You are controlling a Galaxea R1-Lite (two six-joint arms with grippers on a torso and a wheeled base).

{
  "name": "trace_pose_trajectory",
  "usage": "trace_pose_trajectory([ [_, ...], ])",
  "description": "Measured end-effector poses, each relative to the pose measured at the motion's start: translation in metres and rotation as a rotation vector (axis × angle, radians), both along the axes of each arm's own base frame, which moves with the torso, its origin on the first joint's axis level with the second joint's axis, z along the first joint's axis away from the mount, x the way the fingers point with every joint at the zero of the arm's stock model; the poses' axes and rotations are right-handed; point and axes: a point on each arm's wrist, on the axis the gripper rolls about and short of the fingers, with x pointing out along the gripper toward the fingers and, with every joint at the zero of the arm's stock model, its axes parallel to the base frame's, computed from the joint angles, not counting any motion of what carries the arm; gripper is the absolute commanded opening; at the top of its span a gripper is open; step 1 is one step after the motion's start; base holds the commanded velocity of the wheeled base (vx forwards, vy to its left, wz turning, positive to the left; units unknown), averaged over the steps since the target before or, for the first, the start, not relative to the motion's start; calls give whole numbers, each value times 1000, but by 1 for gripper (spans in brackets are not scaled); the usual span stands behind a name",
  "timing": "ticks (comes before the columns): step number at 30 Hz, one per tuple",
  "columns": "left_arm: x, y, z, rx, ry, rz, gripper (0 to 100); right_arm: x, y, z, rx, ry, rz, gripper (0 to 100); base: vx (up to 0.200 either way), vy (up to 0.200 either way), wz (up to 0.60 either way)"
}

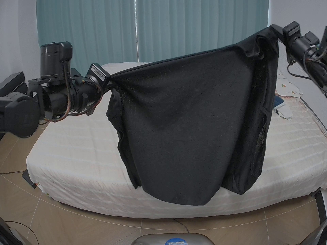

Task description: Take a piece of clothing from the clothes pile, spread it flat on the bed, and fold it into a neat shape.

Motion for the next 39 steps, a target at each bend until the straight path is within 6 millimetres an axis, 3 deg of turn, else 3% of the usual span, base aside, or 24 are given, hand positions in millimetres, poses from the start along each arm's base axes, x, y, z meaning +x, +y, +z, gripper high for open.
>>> trace_pose_trajectory([
  [6, 43, -9, -21, 22, 56, 23, 0, 66, -4, -33, -11, 39, -59, 0, 200, 0, 0],
  [15, 97, -26, -56, 37, 102, 30, 0, 128, -5, -89, -27, 107, -90, 0, 200, 0, 0],
  [22, 131, -38, -90, 39, 139, 41, 0, 155, 1, -133, -37, 157, -90, 0, 200, 0, 0],
  [28, 152, -47, -129, 32, 169, 96, 0, 175, 6, -176, -45, 206, -100, 0, 0, 0, 0],
  [39, 169, -55, -188, 61, 231, 132, 0, 199, 12, -255, -73, 305, -145, 0, 0, 0, 0],
])
